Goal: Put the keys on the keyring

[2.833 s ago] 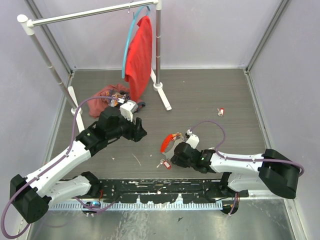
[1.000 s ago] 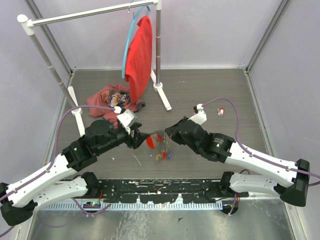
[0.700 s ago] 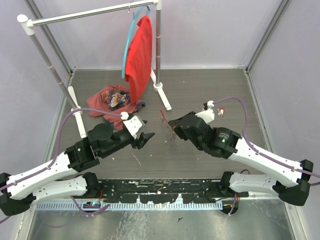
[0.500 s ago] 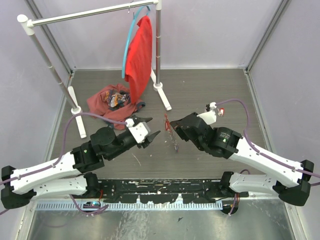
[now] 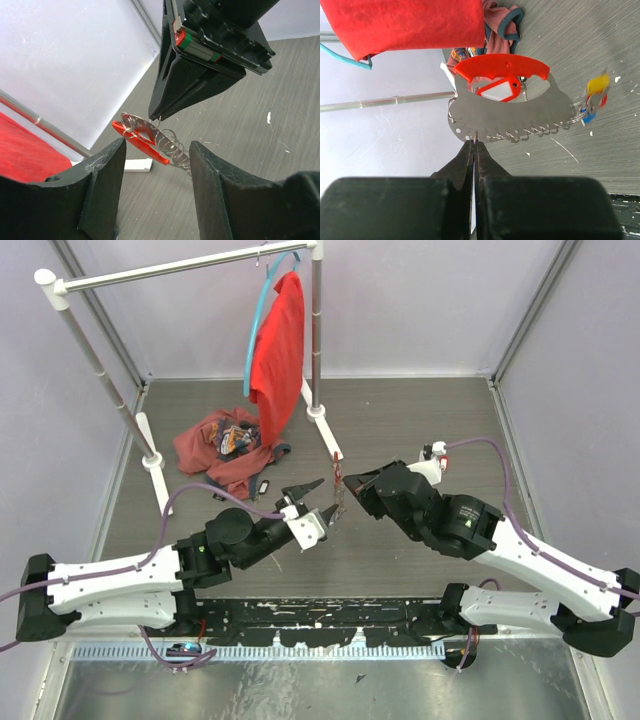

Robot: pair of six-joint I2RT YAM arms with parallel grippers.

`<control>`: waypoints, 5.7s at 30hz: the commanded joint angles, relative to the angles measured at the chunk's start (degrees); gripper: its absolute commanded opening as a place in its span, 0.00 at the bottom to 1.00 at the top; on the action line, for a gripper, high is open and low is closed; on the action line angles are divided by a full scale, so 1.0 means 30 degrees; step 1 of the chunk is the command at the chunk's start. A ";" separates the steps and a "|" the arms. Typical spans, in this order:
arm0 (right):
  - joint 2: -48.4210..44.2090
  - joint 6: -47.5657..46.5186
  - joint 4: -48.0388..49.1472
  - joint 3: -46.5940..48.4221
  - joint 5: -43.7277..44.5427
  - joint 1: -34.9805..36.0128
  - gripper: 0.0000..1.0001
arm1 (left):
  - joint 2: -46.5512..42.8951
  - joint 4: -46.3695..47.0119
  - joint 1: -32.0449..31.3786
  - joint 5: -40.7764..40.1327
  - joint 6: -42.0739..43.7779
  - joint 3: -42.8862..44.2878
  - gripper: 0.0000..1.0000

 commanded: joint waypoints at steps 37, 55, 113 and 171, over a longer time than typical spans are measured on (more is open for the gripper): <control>-0.1602 -0.0048 0.2193 -0.0067 -0.0743 0.0018 0.01 | 0.2719 0.5266 -0.0145 -0.1627 0.1740 0.0100 0.33; -0.1655 -0.0234 0.2628 -0.0280 -0.1252 0.0002 0.01 | 0.3684 0.5864 -0.0143 -0.2467 0.3113 0.0486 0.27; -0.1587 -0.0479 0.2589 -0.0517 -0.1165 0.0031 0.10 | 0.2471 0.6360 -0.0201 -0.3419 0.3255 0.0004 0.00; -0.3948 -3.4940 0.4842 0.3956 -1.6285 0.0031 0.39 | -0.0930 -0.4493 -0.0201 0.4695 -0.5555 0.7186 0.00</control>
